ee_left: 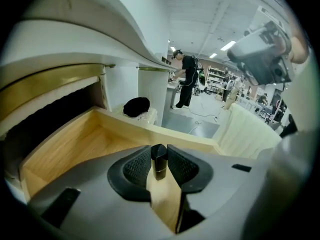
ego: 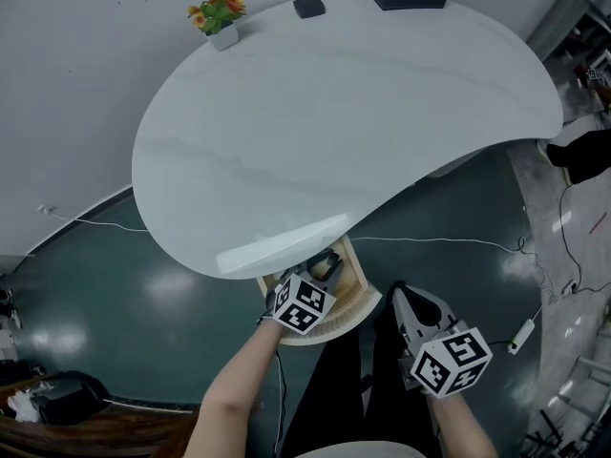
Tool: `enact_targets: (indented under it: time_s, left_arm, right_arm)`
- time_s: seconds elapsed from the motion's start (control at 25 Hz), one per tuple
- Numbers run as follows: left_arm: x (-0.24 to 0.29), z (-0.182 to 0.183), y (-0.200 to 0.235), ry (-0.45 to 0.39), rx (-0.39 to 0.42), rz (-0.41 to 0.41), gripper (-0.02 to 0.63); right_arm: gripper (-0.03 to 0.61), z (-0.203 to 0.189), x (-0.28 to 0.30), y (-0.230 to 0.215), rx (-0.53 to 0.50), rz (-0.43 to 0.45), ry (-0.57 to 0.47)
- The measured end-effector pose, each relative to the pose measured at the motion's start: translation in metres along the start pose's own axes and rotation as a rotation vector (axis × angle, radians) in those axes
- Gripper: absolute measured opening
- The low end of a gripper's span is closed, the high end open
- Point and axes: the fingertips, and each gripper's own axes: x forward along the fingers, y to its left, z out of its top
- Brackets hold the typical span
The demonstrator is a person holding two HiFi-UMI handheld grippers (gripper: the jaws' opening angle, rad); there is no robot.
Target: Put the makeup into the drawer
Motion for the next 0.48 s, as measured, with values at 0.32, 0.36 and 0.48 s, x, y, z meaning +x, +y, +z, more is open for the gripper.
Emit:
enact_targets:
  time_s: [0.32,0.36,0.48]
  left_arm:
    - [0.012,-0.004,0.0,-0.008,0.044,0.015,0.103]
    - [0.013,-0.004,0.001,-0.011,0.041,0.017,0.103]
    - [0.017,-0.005,0.002,-0.009,0.037,0.02,0.103]
  right_arm:
    - [0.002,-0.009,-0.004,-0.004,0.006,-0.007,0.012]
    - [0.002,-0.01,-0.004,-0.005,0.006,-0.007,0.013]
    - [0.002,-0.013,-0.005,-0.007,0.008,-0.01,0.017]
